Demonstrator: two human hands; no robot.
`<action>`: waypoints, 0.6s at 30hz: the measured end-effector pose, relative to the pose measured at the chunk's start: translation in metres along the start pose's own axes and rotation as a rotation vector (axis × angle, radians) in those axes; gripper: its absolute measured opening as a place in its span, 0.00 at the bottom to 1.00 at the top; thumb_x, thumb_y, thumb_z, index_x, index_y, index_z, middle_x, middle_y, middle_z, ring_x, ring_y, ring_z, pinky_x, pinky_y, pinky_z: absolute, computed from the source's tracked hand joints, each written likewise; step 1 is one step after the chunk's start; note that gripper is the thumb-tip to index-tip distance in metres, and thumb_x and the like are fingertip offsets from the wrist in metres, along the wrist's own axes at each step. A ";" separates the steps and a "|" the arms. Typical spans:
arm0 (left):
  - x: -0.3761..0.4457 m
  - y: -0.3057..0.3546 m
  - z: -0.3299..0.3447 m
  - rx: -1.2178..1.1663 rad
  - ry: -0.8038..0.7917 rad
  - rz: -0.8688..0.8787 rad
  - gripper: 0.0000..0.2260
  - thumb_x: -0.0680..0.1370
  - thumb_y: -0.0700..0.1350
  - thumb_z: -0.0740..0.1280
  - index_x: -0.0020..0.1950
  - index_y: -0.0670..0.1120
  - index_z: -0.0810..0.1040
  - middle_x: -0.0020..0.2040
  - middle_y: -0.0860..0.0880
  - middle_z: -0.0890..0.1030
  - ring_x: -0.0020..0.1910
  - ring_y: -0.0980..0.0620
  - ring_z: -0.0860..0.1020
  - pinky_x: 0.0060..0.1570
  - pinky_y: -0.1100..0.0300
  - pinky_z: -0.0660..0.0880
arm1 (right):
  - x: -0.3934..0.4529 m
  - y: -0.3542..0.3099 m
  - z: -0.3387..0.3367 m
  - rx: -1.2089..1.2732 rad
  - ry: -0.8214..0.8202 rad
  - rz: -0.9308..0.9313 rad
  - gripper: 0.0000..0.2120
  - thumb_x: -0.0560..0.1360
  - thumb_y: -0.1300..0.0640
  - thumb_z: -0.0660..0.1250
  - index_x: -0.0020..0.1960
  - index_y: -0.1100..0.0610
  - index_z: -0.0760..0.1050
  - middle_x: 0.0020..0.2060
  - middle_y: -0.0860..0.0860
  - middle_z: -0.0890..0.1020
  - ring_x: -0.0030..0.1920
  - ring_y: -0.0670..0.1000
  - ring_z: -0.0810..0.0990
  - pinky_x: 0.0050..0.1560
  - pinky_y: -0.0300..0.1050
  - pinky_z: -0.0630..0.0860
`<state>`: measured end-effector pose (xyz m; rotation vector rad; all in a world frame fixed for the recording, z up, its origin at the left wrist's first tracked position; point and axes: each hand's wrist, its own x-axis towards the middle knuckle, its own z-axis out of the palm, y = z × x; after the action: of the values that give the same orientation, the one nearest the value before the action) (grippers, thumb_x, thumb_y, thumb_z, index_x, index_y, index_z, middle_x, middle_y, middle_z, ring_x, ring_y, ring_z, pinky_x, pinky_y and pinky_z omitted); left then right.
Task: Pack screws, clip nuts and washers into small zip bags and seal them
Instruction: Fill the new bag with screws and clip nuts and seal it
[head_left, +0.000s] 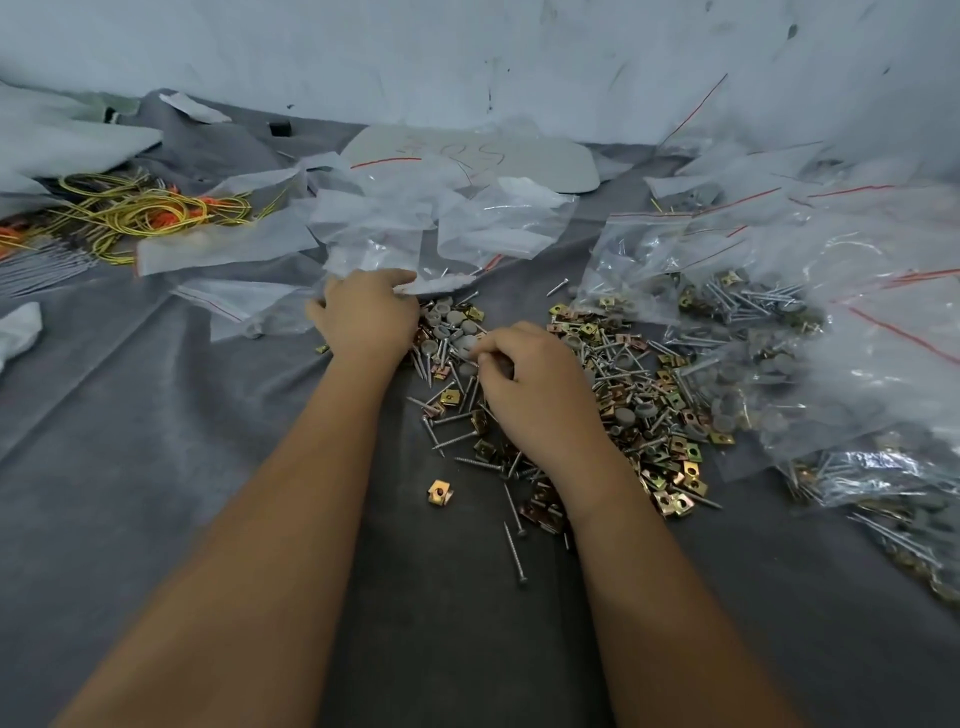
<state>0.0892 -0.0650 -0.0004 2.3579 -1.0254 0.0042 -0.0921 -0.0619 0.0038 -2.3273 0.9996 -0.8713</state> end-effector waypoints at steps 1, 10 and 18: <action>-0.003 0.001 -0.001 -0.005 0.020 -0.003 0.18 0.78 0.46 0.60 0.64 0.59 0.79 0.55 0.47 0.80 0.65 0.41 0.69 0.63 0.46 0.59 | 0.000 0.000 0.000 -0.008 0.002 0.000 0.10 0.78 0.58 0.62 0.51 0.53 0.82 0.45 0.45 0.77 0.47 0.47 0.75 0.48 0.44 0.72; -0.062 0.030 -0.013 -0.253 0.193 0.353 0.25 0.74 0.38 0.63 0.66 0.62 0.76 0.63 0.54 0.77 0.67 0.49 0.66 0.67 0.45 0.51 | 0.004 -0.001 -0.017 0.751 0.063 0.303 0.16 0.76 0.42 0.63 0.50 0.52 0.82 0.45 0.48 0.85 0.48 0.47 0.83 0.49 0.47 0.78; -0.084 0.029 -0.004 -0.278 0.073 0.662 0.27 0.72 0.31 0.62 0.70 0.46 0.75 0.61 0.45 0.79 0.64 0.42 0.72 0.63 0.46 0.68 | 0.004 0.007 -0.022 0.819 0.184 0.308 0.08 0.75 0.65 0.67 0.42 0.55 0.82 0.36 0.49 0.84 0.39 0.48 0.84 0.39 0.41 0.81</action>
<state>0.0113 -0.0219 -0.0009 1.6756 -1.6052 0.1821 -0.1087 -0.0723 0.0166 -1.3916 0.8227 -1.1105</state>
